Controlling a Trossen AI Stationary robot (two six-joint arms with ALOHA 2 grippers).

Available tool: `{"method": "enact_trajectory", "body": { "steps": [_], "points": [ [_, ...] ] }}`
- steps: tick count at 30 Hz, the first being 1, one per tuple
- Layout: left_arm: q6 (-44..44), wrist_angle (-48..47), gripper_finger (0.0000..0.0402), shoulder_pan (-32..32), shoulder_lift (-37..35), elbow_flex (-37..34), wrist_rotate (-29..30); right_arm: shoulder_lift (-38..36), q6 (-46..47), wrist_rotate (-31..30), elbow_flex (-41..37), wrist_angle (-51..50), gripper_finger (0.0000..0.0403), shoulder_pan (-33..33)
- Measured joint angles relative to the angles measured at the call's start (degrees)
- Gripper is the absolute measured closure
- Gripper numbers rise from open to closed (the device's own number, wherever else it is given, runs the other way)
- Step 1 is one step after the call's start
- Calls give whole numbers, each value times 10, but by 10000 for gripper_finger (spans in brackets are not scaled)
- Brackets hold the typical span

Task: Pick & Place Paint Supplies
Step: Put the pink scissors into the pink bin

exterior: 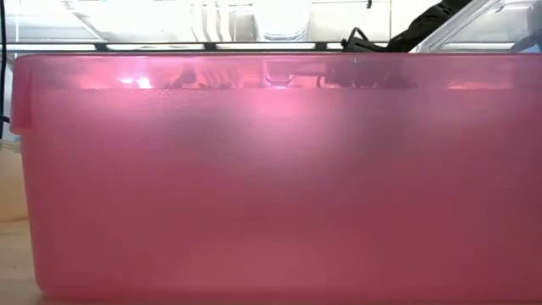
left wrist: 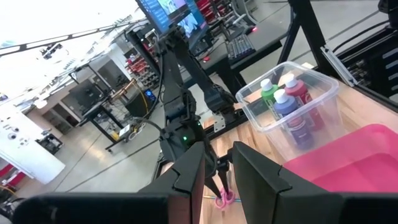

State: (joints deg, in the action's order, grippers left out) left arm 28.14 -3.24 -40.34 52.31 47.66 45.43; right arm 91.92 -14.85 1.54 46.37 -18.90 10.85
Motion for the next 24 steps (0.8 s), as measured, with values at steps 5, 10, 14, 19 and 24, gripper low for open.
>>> {"method": "enact_trajectory", "body": {
  "steps": [5,10,14,19,24],
  "points": [
    [0,-1,311,0,0,0,0,32,-9,0,2,23,313,0],
    [0,-1,311,0,0,0,0,57,-17,1,10,25,313,4],
    [0,-3,311,0,0,0,0,65,-14,7,12,18,313,10],
    [0,-7,311,1,0,0,-13,45,-9,7,10,5,313,11],
    [0,-9,311,2,0,0,-20,27,-7,6,7,-2,313,11]
  ]
}}
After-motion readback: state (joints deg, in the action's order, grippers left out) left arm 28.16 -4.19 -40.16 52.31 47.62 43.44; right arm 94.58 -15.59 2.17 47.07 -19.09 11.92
